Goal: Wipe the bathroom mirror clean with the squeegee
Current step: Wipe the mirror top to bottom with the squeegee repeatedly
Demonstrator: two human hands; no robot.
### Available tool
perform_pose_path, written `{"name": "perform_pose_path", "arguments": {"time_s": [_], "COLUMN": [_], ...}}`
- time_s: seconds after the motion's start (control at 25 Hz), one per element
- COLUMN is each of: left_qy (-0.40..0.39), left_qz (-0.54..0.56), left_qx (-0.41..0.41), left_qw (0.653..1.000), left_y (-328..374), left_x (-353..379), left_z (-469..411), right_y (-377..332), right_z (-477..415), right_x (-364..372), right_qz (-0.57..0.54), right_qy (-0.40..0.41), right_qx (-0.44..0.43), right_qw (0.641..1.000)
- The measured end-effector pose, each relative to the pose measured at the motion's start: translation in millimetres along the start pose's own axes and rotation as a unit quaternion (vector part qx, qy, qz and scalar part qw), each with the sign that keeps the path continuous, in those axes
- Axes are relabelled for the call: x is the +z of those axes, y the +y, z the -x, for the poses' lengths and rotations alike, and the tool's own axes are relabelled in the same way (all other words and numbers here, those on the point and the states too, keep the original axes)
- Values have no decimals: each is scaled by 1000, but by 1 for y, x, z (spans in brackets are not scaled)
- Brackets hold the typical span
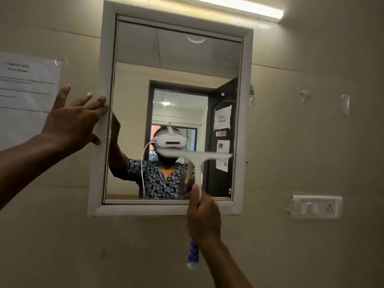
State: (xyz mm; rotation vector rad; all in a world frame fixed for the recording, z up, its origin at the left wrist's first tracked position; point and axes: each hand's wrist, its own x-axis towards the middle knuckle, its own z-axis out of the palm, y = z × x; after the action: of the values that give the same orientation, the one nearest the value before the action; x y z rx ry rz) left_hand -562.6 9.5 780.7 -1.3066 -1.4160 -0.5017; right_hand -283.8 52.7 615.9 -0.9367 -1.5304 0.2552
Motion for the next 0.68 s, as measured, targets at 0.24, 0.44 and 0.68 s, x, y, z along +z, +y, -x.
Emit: {"name": "perform_pose_path", "arguments": {"time_s": [0.24, 0.44, 0.68], "left_qy": [-47, -58, -49], "left_qz": [-19, -8, 10], "left_qx": [-4, -12, -19], "left_qw": [999, 998, 999], "left_y": [-7, -6, -6], "left_x": [12, 10, 9], "left_z": [-4, -3, -2], "right_y": [48, 43, 39], "right_z": [91, 90, 91], "right_x": [29, 25, 22], "right_qz": [126, 139, 123], "right_qy": [49, 25, 25], "right_qx": [60, 59, 63], "right_qw": [989, 988, 990]}}
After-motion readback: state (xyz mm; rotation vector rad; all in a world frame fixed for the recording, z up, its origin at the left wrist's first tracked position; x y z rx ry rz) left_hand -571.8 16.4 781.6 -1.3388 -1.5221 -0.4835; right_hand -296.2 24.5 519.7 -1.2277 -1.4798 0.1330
